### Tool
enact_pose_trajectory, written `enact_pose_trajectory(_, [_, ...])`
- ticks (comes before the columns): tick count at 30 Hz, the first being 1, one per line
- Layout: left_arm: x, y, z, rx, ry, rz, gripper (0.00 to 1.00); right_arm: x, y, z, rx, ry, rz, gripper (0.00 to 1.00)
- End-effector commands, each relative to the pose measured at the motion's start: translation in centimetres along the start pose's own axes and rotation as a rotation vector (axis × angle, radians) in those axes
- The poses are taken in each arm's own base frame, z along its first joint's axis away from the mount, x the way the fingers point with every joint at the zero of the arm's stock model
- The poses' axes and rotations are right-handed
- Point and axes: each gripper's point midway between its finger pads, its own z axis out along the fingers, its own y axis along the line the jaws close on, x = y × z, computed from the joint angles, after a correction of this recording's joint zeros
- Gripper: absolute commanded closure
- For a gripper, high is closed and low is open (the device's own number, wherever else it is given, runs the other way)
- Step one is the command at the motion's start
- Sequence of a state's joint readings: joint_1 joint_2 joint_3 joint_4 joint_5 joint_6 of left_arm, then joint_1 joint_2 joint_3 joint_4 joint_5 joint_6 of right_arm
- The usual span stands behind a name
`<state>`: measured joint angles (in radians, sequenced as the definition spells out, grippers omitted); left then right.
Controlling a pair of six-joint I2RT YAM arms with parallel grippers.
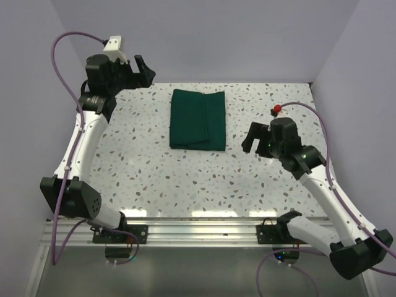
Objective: Open and lay out the surgical kit
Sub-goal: Open the surgical kit at the center of the board.
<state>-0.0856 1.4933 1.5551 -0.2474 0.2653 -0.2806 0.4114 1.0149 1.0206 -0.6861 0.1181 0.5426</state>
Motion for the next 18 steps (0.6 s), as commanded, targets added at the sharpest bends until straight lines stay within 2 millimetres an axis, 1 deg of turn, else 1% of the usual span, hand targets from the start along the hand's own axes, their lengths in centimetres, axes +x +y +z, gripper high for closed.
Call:
enact_pose_trajectory(1, [-4.0, -3.4, -2.9, 0.051, -0.054, -0.028, 0.00, -0.3, -0.7, -1.6, 0.021, -0.035, 0.011, 0.02])
enact_pose_trajectory(2, [-3.4, -4.2, -2.7, 0.106, -0.049, -0.072, 0.00, -0.2, -0.8, -1.7, 0.021, -0.035, 0.014, 0.02])
enact_pose_trajectory(3, [-4.4, -5.3, -2.2, 0.201, -0.121, -0.055, 0.00, 0.1, -1.1, -1.8, 0.026, -0.035, 0.019, 0.02])
enact_pose_trajectory(4, [0.2, -6.3, -1.1, 0.327, -0.030, -0.093, 0.00, 0.3, -1.2, -1.9, 0.029, -0.039, 0.036, 0.02])
enact_pose_trajectory(5, [0.5, -6.8, -0.2, 0.354, -0.023, -0.161, 0.00, 0.5, -1.2, -1.9, 0.028, -0.039, 0.046, 0.02])
enact_pose_trajectory(6, [5.2, -7.1, 1.9, 0.303, 0.140, -0.211, 0.00, 0.8, -1.5, -1.8, 0.035, -0.034, 0.052, 0.01])
enact_pose_trajectory(7, [4.0, -6.5, 3.1, 0.165, 0.100, -0.158, 0.00, 0.9, -1.7, -2.2, 0.040, -0.039, 0.054, 0.02])
enact_pose_trajectory(8, [5.2, -7.1, 3.7, 0.130, 0.114, -0.068, 0.00, 0.9, -2.0, -2.5, 0.052, -0.043, 0.057, 0.02])
enact_pose_trajectory(9, [7.2, -10.0, 4.5, 0.156, 0.140, -0.026, 0.00, 0.9, -2.5, -2.7, 0.070, -0.050, 0.060, 0.02])
enact_pose_trajectory(10, [7.9, -9.8, 5.3, 0.083, 0.148, 0.001, 0.05, 0.9, -2.9, -3.1, 0.081, -0.068, 0.058, 0.02])
enact_pose_trajectory(11, [9.0, -10.0, 6.0, 0.042, 0.181, 0.025, 0.14, 0.9, -3.0, -3.3, 0.083, -0.073, 0.061, 0.02])
enact_pose_trajectory(12, [13.8, -10.4, 7.0, -0.005, 0.323, 0.055, 0.27, 1.4, -3.3, -3.1, 0.089, -0.061, 0.058, 0.02])
enact_pose_trajectory(13, [13.3, -11.0, 7.7, -0.038, 0.318, 0.084, 0.35, 1.8, -3.4, -3.1, 0.093, -0.044, 0.051, 0.02])
enact_pose_trajectory(14, [14.6, -11.1, 8.2, -0.073, 0.351, 0.124, 0.39, 2.0, -3.5, -3.1, 0.096, -0.034, 0.044, 0.02])
enact_pose_trajectory(15, [17.5, -12.6, 8.7, -0.082, 0.416, 0.178, 0.43, 2.6, -3.7, -3.0, 0.103, -0.010, 0.040, 0.02])
enact_pose_trajectory(16, [18.4, -12.4, 9.0, -0.136, 0.422, 0.228, 0.45, 2.8, -3.8, -3.0, 0.111, 0.002, 0.043, 0.03])
enact_pose_trajectory(17, [19.3, -12.7, 9.1, -0.157, 0.437, 0.274, 0.46, 3.0, -3.8, -3.1, 0.112, 0.008, 0.045, 0.03])
enact_pose_trajectory(18, [21.8, -13.8, 9.2, -0.161, 0.485, 0.325, 0.47, 3.2, -4.0, -3.1, 0.115, 0.013, 0.047, 0.03])
